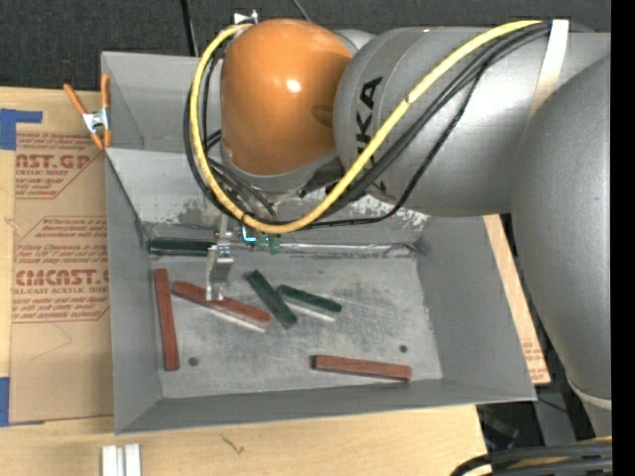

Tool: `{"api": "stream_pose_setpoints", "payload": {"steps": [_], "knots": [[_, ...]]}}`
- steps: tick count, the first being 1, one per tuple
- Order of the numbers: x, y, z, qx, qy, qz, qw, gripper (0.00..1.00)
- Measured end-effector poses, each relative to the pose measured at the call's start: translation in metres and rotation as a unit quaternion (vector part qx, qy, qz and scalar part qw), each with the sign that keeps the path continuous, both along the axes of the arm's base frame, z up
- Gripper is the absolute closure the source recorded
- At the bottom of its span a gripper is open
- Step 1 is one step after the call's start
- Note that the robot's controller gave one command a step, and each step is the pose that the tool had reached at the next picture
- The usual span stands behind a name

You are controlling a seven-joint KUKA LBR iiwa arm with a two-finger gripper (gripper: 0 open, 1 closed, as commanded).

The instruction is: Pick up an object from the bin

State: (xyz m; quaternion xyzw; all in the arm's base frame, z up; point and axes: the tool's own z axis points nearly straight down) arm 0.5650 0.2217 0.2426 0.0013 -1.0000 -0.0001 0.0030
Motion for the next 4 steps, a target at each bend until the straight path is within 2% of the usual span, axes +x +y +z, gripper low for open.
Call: {"api": "stream_pose_setpoints", "payload": {"steps": [1, 2, 3, 4], "knots": [[0.002, -0.001, 0.004, 0.001, -0.0039, -0.001, 1.0, 0.0], [-0.01, -0.033, -0.163, 0.005, -0.011, -0.081, 0.9966, 1.0], [-0.01, -0.033, -0.163, 0.005, -0.0109, -0.082, 0.9966, 1.0], [-0.005, -0.031, -0.001, 0.001, -0.0053, -0.082, 0.9967, 1.0]]}}
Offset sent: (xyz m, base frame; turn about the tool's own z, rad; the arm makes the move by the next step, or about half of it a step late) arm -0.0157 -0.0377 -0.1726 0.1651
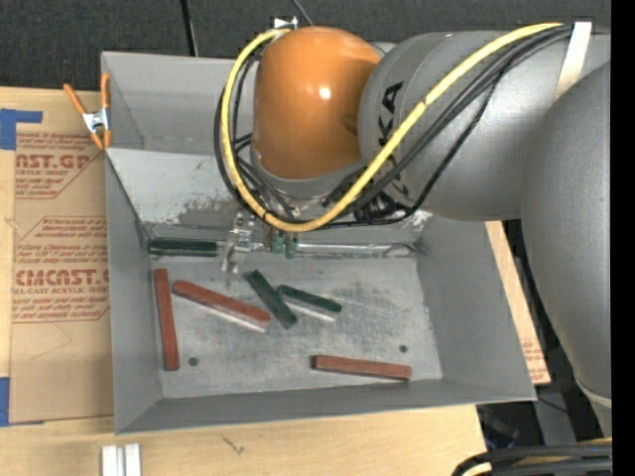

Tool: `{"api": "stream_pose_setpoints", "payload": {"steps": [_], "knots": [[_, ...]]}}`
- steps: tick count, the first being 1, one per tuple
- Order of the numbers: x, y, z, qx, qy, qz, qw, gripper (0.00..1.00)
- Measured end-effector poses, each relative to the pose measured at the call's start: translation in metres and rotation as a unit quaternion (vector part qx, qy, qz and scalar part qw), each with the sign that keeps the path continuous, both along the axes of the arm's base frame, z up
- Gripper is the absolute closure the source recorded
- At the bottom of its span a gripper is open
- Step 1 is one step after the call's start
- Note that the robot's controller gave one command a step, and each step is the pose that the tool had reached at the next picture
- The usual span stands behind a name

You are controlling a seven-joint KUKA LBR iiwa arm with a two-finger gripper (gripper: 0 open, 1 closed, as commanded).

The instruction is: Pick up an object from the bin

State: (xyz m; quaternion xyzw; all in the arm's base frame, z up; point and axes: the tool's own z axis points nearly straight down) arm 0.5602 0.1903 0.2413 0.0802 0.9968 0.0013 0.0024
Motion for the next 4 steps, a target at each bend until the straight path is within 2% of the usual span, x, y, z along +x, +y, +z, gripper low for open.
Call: {"api": "stream_pose_setpoints", "payload": {"steps": [1, 2, 3, 4], "knots": [[-0.001, 0.0, -0.001, 0.0, 0.0015, 0.0, 1.0, 0.0], [-0.001, 0.0, -0.001, 0.0, 0.0015, 0.0, 1.0, 0.0], [-0.005, 0.001, -0.061, 0.0, -0.0009, 0.019, 0.9998, 0.0], [-0.008, 0.021, -0.167, 0.001, -0.0041, 0.032, 0.9995, 1.0]]}}
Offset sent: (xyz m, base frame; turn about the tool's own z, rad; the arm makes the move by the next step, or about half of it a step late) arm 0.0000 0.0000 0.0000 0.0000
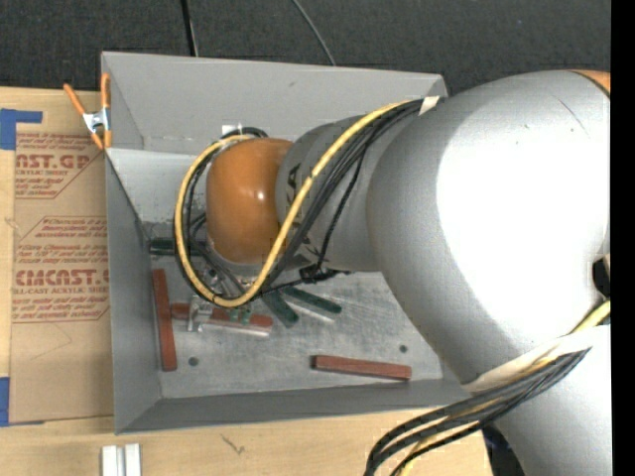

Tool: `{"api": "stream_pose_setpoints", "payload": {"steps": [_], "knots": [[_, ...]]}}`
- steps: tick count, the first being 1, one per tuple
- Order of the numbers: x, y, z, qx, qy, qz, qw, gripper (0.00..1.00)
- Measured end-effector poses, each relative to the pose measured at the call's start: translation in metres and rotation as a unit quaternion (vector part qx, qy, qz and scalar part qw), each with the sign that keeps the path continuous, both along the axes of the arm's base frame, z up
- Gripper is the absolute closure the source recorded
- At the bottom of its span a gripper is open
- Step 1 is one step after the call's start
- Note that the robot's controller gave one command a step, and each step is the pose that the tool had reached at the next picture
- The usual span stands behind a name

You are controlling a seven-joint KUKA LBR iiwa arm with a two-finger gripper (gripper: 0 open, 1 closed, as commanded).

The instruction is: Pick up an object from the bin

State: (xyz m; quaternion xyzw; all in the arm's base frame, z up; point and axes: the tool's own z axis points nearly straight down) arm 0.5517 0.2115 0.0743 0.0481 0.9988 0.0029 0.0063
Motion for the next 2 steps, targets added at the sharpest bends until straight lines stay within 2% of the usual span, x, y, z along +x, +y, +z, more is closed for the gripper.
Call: {"api": "stream_pose_setpoints", "payload": {"steps": [1, 2], "knots": [[0.0, 0.0, 0.0, 0.0, 0.0, 0.0, 1.0, 1.0], [0.02, 0.029, 0.195, 0.0, 0.0015, 0.006, 1.0, 1.0]]}}
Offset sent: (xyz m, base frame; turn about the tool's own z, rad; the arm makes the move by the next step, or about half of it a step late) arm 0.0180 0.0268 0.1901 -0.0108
